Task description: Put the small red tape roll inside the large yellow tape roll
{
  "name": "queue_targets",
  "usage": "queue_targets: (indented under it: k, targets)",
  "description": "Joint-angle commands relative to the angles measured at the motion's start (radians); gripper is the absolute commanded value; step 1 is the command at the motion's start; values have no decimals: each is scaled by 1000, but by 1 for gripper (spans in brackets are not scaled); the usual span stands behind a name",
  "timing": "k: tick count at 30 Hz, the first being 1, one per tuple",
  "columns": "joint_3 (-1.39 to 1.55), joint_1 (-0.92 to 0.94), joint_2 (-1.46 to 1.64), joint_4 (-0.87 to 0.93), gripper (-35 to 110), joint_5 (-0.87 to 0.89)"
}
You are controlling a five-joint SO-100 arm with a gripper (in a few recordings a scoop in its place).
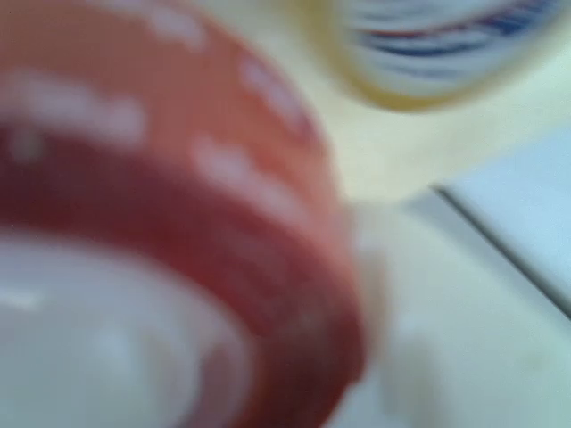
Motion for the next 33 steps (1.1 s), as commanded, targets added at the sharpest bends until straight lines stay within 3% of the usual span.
queue_targets:
  k: [1,5,13,22,33]
  targets:
    - [-164,49,-28,-101,0,2]
    - [-201,60,-89,-218,0,5]
    - [-551,67,-371,-210,0,48]
    - [-1568,29,-986,181,0,78]
    - [-1543,12,-1012,215,4,95]
